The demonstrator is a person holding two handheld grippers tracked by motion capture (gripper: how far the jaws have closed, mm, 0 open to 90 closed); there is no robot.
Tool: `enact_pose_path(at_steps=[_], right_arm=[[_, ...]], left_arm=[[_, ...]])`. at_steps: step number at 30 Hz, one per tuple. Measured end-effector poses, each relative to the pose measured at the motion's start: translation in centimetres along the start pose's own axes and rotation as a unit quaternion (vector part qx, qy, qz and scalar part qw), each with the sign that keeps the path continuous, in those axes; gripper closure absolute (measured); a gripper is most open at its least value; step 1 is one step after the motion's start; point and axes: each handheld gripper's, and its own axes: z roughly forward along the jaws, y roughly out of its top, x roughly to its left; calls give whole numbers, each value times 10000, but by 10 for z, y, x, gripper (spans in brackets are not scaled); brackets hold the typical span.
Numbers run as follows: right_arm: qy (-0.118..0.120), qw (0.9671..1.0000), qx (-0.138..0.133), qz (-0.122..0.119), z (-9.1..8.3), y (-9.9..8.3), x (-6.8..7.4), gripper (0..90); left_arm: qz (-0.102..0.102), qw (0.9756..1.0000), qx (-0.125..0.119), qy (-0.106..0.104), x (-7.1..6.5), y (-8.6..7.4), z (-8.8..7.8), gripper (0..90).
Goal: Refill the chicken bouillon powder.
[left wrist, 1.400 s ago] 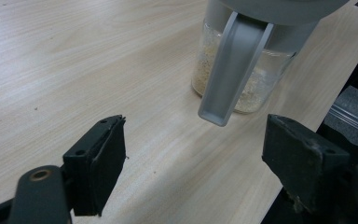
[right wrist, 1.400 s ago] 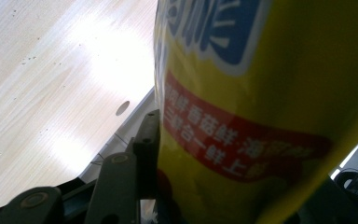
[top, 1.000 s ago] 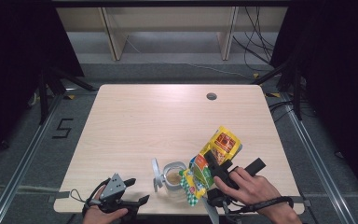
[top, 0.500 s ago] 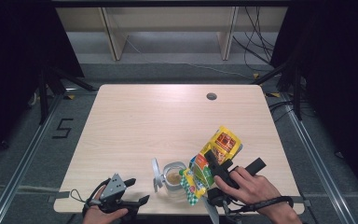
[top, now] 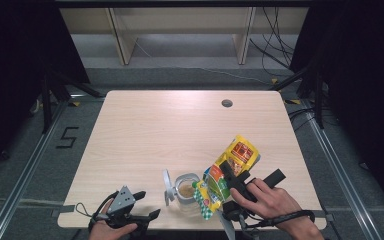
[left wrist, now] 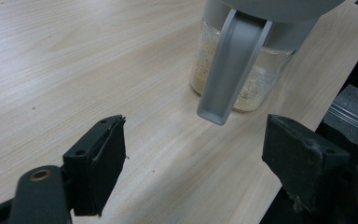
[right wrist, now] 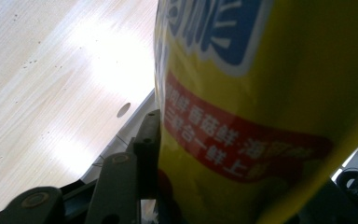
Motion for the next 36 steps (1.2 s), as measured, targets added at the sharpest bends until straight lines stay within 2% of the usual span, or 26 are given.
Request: enact_pose_path(at_steps=[5,6,7,19,20,21,23,25,27,36], right_arm=[[61,10000,-6,7,1,0,0,576],[57,10000,-6,10,0,0,0,577],[-7,10000,6,3,0,0,0,577],[-15,10000,14,0,0,0,0,577],[54,10000,-6,11,1,0,0,577],[-4,10000,6,4,0,0,0,577],[56,10000,-8,12,1,0,0,577],[-1,10000,11,5,1,0,0,577],[-2,10000,10,7,1,0,0,578],[-2,10000,14,-11,1,0,0,578]], left_arm=[[-1,10000,2,0,0,0,0,207],[79,9999,72,4,1,0,-1,207],[-3,10000,3,-1,0,0,0,207],[0,10000,-1,-1,0,0,0,207],[1,10000,-1,0,0,0,0,208],[1,10000,0,-1,0,0,0,207],[2,10000,-3,-1,0,0,0,207],[-1,10000,-2,-2,0,0,0,207],[89,9999,65,3,1,0,-1,207],[69,10000,51,16,1,0,-1,207]])
